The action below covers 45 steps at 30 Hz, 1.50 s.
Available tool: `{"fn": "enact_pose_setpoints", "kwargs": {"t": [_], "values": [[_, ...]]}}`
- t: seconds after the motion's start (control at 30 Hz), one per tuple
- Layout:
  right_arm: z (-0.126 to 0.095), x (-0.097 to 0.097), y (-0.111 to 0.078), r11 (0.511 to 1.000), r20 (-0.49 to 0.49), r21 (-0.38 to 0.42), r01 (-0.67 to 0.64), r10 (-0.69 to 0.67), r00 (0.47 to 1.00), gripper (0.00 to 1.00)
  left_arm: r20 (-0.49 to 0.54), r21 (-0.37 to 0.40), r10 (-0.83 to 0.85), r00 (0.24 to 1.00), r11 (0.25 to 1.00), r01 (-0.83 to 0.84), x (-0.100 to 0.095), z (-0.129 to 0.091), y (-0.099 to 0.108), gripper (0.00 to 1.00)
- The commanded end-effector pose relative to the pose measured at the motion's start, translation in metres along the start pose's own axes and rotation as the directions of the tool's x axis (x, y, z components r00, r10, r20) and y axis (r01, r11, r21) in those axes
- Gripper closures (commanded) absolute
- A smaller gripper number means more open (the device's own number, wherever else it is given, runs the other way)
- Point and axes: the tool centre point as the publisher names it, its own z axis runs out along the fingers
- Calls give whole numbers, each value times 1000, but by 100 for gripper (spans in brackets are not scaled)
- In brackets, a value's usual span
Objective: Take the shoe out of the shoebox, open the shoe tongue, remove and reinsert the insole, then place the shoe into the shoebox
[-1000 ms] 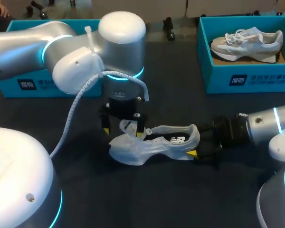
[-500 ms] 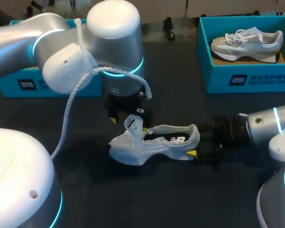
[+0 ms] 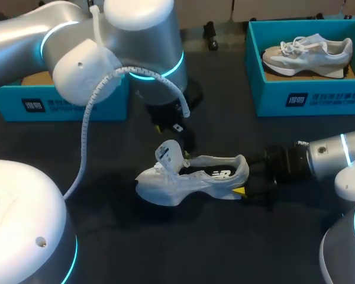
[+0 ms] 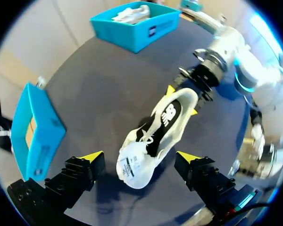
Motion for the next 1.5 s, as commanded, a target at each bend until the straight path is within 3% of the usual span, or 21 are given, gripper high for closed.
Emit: {"fn": "enact_pose_setpoints", "kwargs": {"t": [0.03,0.17,0.2,0.23,0.27,0.3,0.33,0.83,1.5], "values": [[2,0,1,1000,2,5,0,0,1000,100,-46,35,466,884,885,-465,-7,-14,0,0],[2,0,1,1000,2,5,0,0,1000,100,-33,44,581,813,814,-580,-5,-24,0,0],[2,0,1,1000,2,5,0,0,1000,100,-34,46,592,805,806,-591,-3,-25,0,6],[2,0,1,1000,2,5,0,0,1000,100,-36,50,604,796,797,-602,-1,-28,2,34],[2,0,1,1000,2,5,0,0,1000,100,-25,51,604,796,796,-603,1,-29,2,75],[2,0,1,1000,2,5,0,0,1000,100,-30,52,612,790,790,-611,2,-29,2,96],[2,0,1,1000,2,5,0,0,1000,100,-45,55,611,790,791,-609,6,-30,3,100],[2,0,1,1000,2,5,0,0,1000,100,-127,45,679,723,732,-680,38,-3,-13,100],[2,0,1,1000,2,5,0,0,1000,100,-177,-14,721,670,679,-734,69,65,-38,100]]}}
